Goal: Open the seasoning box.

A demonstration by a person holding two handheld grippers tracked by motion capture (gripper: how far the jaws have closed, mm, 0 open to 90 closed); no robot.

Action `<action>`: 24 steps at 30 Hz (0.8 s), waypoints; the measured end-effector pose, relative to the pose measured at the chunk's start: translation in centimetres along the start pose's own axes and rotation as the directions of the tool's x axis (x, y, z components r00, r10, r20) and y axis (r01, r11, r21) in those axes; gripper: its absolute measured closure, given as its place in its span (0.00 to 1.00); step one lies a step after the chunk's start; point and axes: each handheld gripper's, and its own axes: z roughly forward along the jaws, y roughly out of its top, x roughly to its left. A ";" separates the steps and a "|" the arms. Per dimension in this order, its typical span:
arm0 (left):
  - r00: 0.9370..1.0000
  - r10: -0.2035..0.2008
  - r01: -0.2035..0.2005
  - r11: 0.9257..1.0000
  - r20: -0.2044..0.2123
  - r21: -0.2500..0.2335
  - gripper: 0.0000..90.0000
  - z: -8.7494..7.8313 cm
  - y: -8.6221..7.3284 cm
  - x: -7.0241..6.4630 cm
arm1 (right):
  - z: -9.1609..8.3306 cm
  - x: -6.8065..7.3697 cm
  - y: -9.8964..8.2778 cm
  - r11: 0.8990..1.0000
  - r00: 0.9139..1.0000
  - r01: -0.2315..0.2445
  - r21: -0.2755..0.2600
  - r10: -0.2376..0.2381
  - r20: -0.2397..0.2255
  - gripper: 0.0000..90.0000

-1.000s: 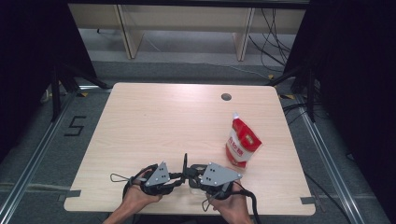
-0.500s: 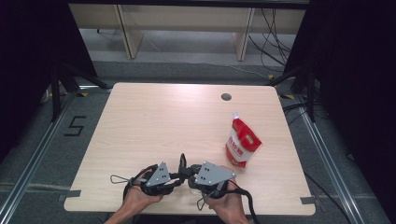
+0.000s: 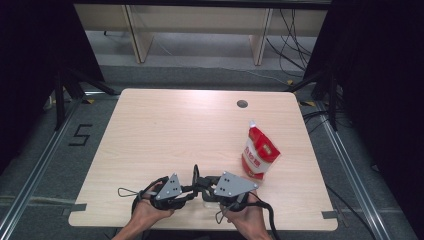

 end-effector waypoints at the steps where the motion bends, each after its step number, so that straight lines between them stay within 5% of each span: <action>1: 1.000 0.002 -0.002 1.000 0.000 0.001 0.82 0.0 0.0 0.1 | 0.0 0.0 0.0 1.000 1.000 0.000 0.000 0.000 0.000 0.99; 5: 1.000 0.005 -0.005 1.000 -0.008 -0.005 0.70 -0.2 -0.1 0.2 | -1.3 -0.6 -0.9 1.000 0.999 -0.023 -0.003 0.023 0.039 0.91; 9: 0.999 -0.028 0.028 0.999 -0.038 -0.015 0.48 -0.8 -0.1 0.5 | -3.3 -1.9 -2.7 0.997 0.989 -0.081 0.007 0.079 0.124 0.66; 11: 0.998 -0.046 0.046 0.999 -0.040 -0.011 0.44 -1.2 -0.4 0.5 | -3.9 -2.1 -3.2 0.994 0.984 -0.108 0.014 0.105 0.143 0.62; 13: 0.998 -0.036 0.037 0.999 -0.048 0.002 0.42 -1.5 -0.4 0.6 | -4.1 -2.2 -3.5 0.993 0.982 -0.118 0.008 0.115 0.152 0.60; 14: 0.996 -0.071 0.071 0.997 -0.046 -0.014 0.40 -1.5 -0.5 0.4 | -4.4 -2.3 -3.8 0.991 0.979 -0.137 0.013 0.133 0.156 0.59; 19: 0.993 -0.105 0.104 0.994 -0.051 -0.012 0.35 -2.3 -0.8 0.5 | -5.3 -2.9 -5.4 0.980 0.964 -0.195 0.021 0.188 0.189 0.55; 20: 0.989 -0.137 0.137 0.991 -0.058 -0.008 0.33 -2.4 -0.8 0.3 | -5.4 -3.0 -5.7 0.979 0.962 -0.203 0.019 0.196 0.188 0.53; 21: 0.991 -0.128 0.128 0.992 -0.049 -0.002 0.31 -2.5 -0.9 0.5 | -5.6 -3.0 -6.0 0.974 0.956 -0.227 0.023 0.218 0.196 0.53; 22: 0.983 -0.174 0.174 0.985 -0.058 -0.007 0.26 -2.6 -1.1 0.2 | -5.9 -3.3 -6.6 0.970 0.950 -0.242 0.021 0.232 0.208 0.52; 24: 0.982 -0.179 0.180 0.984 -0.054 0.005 0.24 -2.8 -1.2 0.1 | -6.1 -3.5 -7.1 0.969 0.947 -0.246 0.017 0.237 0.216 0.50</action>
